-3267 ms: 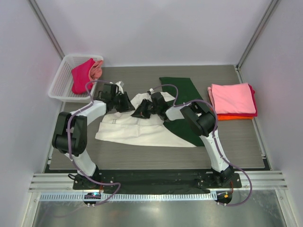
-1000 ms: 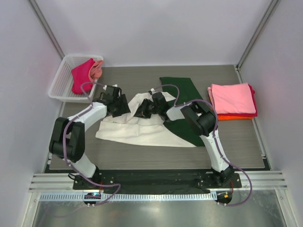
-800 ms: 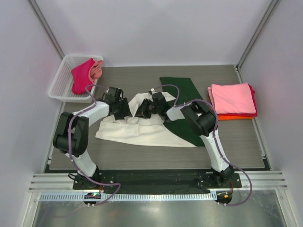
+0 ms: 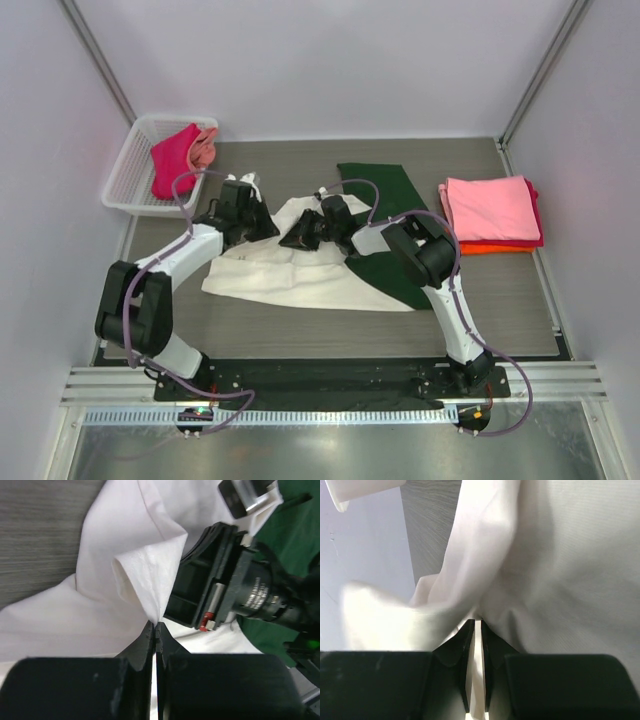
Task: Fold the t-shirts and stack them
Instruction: Fold the tshirt
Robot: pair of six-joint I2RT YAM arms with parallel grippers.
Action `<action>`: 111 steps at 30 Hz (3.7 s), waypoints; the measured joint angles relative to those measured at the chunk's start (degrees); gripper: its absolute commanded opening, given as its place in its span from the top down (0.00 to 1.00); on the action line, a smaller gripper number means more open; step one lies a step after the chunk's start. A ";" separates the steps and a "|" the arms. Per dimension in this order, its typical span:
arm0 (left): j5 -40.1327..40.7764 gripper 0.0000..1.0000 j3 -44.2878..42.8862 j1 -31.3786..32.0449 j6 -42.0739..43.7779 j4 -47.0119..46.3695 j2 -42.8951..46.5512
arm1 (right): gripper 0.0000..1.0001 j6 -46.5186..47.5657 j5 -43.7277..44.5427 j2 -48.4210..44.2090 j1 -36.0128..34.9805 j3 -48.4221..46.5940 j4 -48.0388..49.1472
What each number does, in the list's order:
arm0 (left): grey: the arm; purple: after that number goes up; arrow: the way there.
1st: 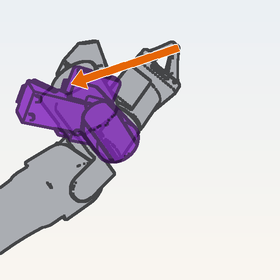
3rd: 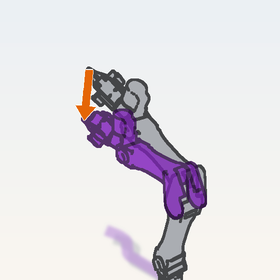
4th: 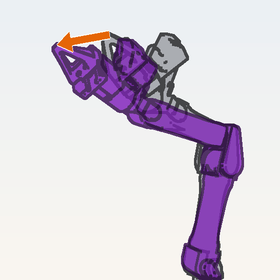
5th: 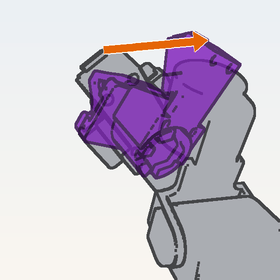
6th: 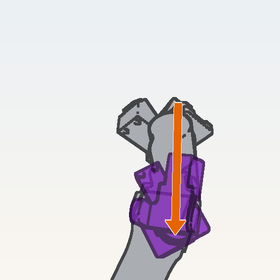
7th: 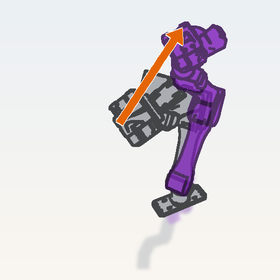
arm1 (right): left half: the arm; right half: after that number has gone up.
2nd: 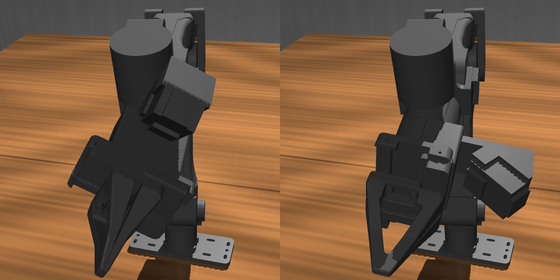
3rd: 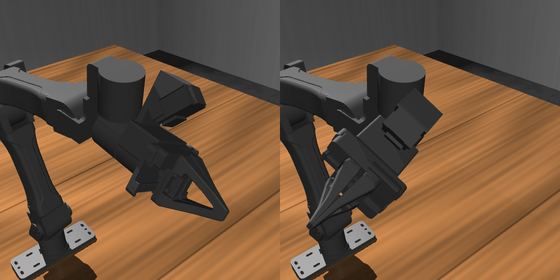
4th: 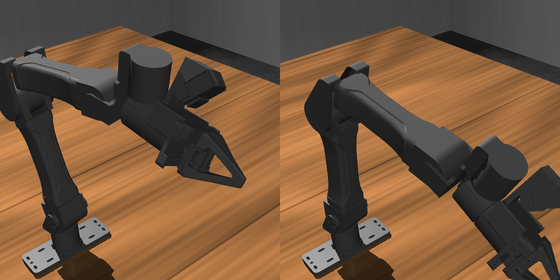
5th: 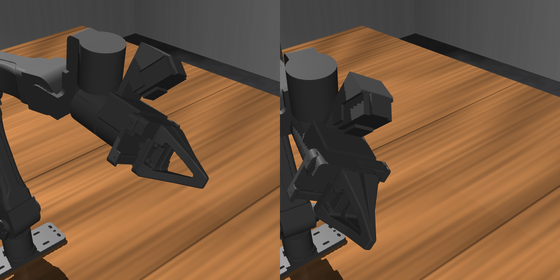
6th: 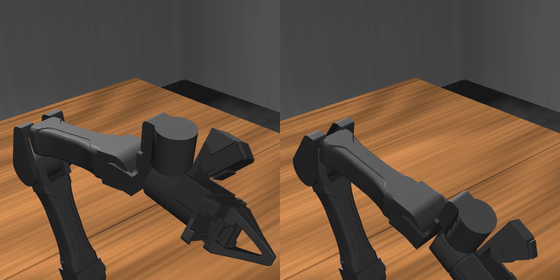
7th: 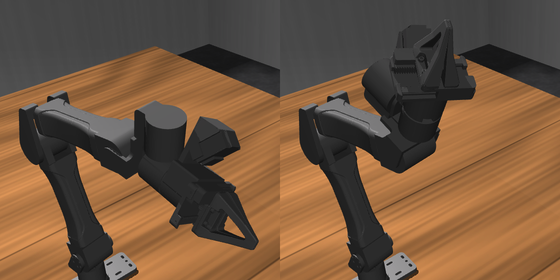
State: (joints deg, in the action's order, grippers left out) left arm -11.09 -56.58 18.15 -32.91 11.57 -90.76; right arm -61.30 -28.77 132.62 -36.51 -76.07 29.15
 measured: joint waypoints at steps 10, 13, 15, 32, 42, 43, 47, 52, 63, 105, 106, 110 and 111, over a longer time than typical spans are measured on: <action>21.18 1.00 -7.17 0.39 4.63 -0.15 0.87 | 0.82 -0.15 0.00 0.00 0.00 0.00 -0.02; 27.74 1.00 -13.07 -0.15 5.57 0.37 -5.11 | 0.80 -0.17 0.00 0.00 0.00 0.00 -0.02; 31.17 1.00 -17.88 -0.90 6.16 0.79 -10.75 | 0.75 -0.17 -0.02 0.00 0.00 -0.02 0.02; 36.35 0.19 -30.51 -10.60 1.51 12.22 -29.31 | 0.56 3.30 4.44 -5.90 0.50 5.49 -0.31; 25.44 0.22 -36.15 -12.20 1.38 10.38 -29.49 | 0.55 10.38 8.87 -11.54 4.72 4.94 -9.07; 24.30 0.22 -36.63 -12.17 1.33 9.88 -29.75 | 0.55 11.41 8.96 -11.76 5.22 3.52 -10.19; 20.09 0.24 -36.76 -12.17 0.74 9.29 -30.29 | 0.55 14.53 9.05 -12.33 5.97 -0.79 -12.15; 17.00 0.28 -37.09 -12.20 0.07 9.86 -32.20 | 0.55 16.81 9.14 -13.97 7.32 -3.56 -15.10; 10.60 0.93 -41.57 -12.90 -1.49 11.52 -37.38 | 0.55 18.01 13.40 -15.19 18.23 -12.72 -21.57; 20.50 1.00 -22.91 -18.62 -4.52 -1.77 -24.24 | 0.51 37.33 32.57 20.46 26.14 -61.99 -52.87; 20.55 1.00 -22.91 -18.60 -4.50 -1.77 -24.24 | 0.53 37.46 31.76 20.46 26.16 -61.83 -52.83; 20.68 1.00 -22.91 -18.58 -4.42 -1.75 -24.24 | 0.79 37.68 30.03 20.46 26.23 -61.31 -52.37; 20.70 1.00 -22.91 -18.58 -4.42 -1.75 -24.24 | 0.86 37.90 29.75 20.46 26.25 -61.18 -52.33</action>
State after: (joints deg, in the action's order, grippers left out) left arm 9.61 -79.48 -0.43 -37.32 9.82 -115.00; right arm -23.40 0.97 153.08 -10.26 -137.25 -23.18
